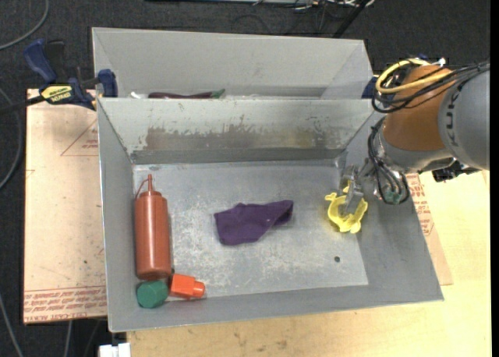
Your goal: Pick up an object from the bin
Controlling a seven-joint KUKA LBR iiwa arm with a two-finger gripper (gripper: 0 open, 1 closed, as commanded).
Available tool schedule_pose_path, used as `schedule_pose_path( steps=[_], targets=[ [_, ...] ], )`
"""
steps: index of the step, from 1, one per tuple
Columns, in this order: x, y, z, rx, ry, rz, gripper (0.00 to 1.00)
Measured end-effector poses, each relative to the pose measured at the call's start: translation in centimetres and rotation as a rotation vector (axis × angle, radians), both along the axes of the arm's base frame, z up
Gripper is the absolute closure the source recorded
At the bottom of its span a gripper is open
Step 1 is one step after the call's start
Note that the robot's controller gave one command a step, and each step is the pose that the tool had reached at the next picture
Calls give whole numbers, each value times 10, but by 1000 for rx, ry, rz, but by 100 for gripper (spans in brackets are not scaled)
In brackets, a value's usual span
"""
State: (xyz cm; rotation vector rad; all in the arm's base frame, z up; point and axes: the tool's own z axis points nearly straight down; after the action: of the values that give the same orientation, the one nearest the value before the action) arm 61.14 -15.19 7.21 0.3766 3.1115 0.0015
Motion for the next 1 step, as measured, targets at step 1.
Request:
schedule_pose_path(
  steps=[1],
  targets=[
    [0, 0, 0, 0, 0, 0, 100]
  ],
)
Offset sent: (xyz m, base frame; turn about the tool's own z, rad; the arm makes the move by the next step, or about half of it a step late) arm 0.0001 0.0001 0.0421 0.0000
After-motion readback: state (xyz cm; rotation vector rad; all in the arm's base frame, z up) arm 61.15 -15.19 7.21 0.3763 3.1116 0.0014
